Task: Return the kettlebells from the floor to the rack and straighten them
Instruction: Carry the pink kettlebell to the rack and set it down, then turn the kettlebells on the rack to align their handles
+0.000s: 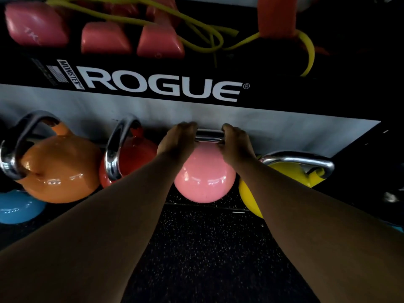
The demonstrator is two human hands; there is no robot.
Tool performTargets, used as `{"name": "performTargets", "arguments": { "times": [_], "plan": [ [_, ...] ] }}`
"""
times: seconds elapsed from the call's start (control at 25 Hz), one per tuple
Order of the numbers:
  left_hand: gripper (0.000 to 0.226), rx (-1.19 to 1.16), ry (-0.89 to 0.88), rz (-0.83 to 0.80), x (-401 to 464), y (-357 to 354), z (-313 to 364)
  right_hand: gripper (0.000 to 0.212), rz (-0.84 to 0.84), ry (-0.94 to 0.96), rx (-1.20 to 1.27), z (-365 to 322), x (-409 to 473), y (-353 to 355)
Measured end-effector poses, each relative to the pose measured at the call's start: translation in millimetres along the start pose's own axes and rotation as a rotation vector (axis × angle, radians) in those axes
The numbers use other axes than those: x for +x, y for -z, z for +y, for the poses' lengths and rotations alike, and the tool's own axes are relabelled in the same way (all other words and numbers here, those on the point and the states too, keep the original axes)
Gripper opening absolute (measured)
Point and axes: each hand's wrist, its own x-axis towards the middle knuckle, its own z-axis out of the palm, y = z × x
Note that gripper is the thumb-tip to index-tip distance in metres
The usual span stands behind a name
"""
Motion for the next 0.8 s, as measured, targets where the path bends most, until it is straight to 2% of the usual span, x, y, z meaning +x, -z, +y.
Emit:
{"name": "performTargets", "arguments": {
  "times": [0.2,0.28,0.4,0.56,0.8],
  "plan": [
    [0.063,0.226,-0.215,-0.134,-23.5,18.9,12.1,0.045,-0.07,0.089,-0.046,4.6,-17.4,15.8],
    [0.073,0.24,-0.254,-0.09,-37.1,22.4,25.0,0.051,-0.026,0.107,-0.066,14.7,-31.5,35.1],
    [0.071,0.236,-0.345,-0.033,-58.4,25.6,64.1,0.046,-0.003,0.144,-0.128,39.8,-60.7,73.2],
    [0.059,0.265,-0.481,-0.042,-92.5,8.1,137.5,0.038,0.022,0.212,-0.178,89.9,-116.4,129.9],
    [0.058,0.348,-0.594,-0.084,-150.2,-42.9,268.8,0.031,0.055,0.129,-0.272,188.0,-201.4,230.6]
  ]
}}
